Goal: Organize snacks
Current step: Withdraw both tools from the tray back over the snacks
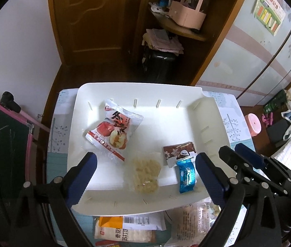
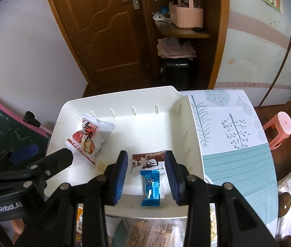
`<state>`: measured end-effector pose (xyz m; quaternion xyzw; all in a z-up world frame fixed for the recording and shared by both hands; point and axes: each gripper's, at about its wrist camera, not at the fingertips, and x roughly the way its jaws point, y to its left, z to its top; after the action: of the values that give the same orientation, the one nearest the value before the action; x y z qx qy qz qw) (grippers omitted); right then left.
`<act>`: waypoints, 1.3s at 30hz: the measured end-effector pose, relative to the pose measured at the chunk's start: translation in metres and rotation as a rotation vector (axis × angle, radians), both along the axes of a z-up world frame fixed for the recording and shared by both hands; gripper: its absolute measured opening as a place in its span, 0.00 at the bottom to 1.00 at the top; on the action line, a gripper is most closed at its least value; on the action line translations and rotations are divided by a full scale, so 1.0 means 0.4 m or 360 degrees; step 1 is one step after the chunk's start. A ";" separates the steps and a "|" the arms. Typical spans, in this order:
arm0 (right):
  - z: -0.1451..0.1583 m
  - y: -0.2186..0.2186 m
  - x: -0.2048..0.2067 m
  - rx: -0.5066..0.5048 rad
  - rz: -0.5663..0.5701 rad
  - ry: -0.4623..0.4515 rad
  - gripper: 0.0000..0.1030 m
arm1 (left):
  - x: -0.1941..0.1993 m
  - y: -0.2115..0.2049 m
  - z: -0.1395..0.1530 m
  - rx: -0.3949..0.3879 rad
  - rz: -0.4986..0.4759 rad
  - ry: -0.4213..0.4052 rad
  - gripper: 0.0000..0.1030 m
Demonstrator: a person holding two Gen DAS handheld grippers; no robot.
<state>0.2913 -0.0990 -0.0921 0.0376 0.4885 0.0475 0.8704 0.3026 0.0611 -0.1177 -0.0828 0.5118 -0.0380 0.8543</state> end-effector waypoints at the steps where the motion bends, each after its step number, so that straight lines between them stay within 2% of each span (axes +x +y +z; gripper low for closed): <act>1: 0.004 0.000 -0.003 0.0000 0.0002 -0.0004 0.36 | -0.004 -0.001 0.003 0.0000 0.0004 -0.0004 0.93; 12: 0.058 -0.004 -0.067 0.0005 0.0027 -0.0061 0.36 | -0.096 -0.013 0.075 0.0024 0.0023 -0.0097 0.93; 20: 0.132 -0.016 -0.156 0.0001 0.0058 -0.0143 0.36 | -0.202 -0.031 0.153 0.0026 0.0045 -0.0193 0.93; 31: 0.215 -0.051 -0.341 -0.0026 0.0101 -0.0232 0.38 | -0.407 -0.083 0.234 0.0032 0.0046 -0.0319 0.93; 35: 0.226 -0.067 -0.406 -0.0039 0.0109 -0.0250 0.43 | -0.470 -0.104 0.241 0.0038 0.0040 -0.0337 0.93; 39: 0.225 -0.082 -0.465 -0.0048 0.0119 -0.0249 0.44 | -0.534 -0.124 0.232 0.0055 0.0029 -0.0337 0.93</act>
<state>0.1054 -0.1318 -0.0020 0.0023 0.4208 0.0754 0.9040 0.0890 0.0116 -0.0248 -0.0681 0.4186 -0.0299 0.9051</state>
